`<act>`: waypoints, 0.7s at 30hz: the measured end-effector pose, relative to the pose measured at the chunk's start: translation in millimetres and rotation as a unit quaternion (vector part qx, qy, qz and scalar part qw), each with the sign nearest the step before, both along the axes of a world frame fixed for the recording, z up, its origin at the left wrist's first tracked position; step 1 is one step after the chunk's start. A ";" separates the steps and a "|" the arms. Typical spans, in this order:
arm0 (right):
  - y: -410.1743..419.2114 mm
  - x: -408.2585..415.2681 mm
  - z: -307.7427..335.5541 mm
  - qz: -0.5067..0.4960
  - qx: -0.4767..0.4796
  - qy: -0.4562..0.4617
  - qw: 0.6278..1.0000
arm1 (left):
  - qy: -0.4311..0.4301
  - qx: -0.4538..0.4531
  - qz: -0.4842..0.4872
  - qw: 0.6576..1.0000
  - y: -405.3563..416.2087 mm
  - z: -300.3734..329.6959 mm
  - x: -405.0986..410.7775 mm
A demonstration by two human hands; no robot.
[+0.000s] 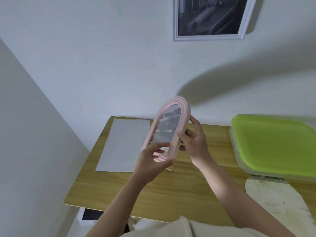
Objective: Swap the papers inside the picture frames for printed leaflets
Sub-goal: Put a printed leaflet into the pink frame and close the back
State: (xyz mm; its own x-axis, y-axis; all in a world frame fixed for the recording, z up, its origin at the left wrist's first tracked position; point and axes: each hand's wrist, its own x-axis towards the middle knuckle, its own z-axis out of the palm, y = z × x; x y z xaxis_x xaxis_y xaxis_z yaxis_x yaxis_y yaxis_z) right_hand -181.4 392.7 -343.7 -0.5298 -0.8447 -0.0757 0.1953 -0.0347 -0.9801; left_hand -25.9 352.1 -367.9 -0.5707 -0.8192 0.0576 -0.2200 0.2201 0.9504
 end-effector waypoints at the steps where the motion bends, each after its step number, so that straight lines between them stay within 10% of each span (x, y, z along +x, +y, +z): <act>1: -0.1 1.8 -0.6 -0.010 -0.002 -0.004 1.000 | -0.020 -0.027 0.005 0.999 -4.2 -2.2 3.9; 8: -6.2 9.0 -1.2 -0.063 -0.022 0.045 0.997 | -0.125 -0.037 0.146 0.981 -41.6 -24.1 52.7; 21: -67.2 28.5 44.9 -0.049 -0.037 0.163 0.985 | 0.099 -0.001 0.130 0.987 -125.0 18.9 107.4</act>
State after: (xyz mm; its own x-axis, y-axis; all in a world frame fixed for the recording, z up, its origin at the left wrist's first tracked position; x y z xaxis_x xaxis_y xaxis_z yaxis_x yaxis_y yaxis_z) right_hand -152.8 325.5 -298.8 -0.5950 -0.7850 0.1726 -0.1378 -0.1120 -0.9841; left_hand 81.4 227.1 -349.0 -0.3187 -0.9362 0.1479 -0.0791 0.1818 0.9801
